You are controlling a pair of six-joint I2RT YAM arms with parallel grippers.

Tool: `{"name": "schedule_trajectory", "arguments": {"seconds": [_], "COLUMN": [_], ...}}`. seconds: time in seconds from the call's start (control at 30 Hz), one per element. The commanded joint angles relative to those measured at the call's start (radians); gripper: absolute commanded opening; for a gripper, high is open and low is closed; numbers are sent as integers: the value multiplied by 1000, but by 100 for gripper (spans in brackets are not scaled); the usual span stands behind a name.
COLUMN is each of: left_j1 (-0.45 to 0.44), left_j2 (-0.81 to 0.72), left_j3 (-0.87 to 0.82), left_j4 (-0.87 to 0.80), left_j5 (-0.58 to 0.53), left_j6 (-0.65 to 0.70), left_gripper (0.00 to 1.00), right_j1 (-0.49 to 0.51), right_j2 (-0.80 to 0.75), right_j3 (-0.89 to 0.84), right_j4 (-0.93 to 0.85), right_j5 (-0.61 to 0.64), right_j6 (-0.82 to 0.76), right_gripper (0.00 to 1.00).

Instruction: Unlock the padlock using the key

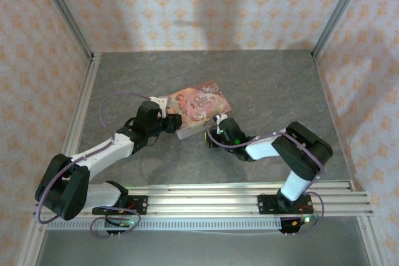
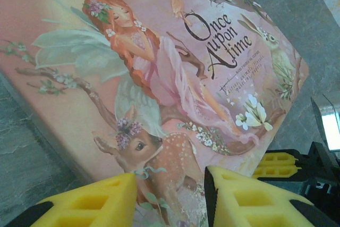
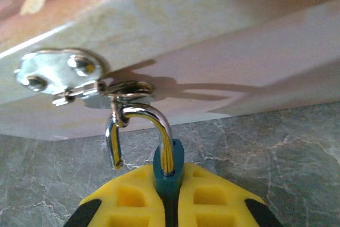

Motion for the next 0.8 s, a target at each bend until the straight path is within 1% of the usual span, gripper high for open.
{"name": "schedule_trajectory", "arguments": {"seconds": [0.0, 0.1, 0.27, 0.43, 0.67, 0.77], "left_j1": [7, 7, 7, 8, 7, 8], "left_j2": [2, -3, -10, -10, -21, -26], "left_j3": [33, 32, 26, 25, 23, 21], "left_j4": [23, 20, 21, 26, 23, 23], "left_j5": [4, 3, 4, 5, 6, 9], "left_j6": [13, 14, 14, 11, 12, 13], "left_gripper": [39, 39, 39, 39, 39, 39], "right_j1": [4, 5, 4, 3, 0, -2], "right_j2": [-36, -52, -92, -127, -145, -138], "right_j3": [44, 62, 123, 173, 212, 226], "right_j4": [-115, -145, -283, -382, -440, -458], "right_j5": [51, 38, 23, 6, 5, 9], "right_j6": [62, 96, 148, 196, 238, 290], "right_gripper": [0, 0, 0, 0, 0, 0]}}
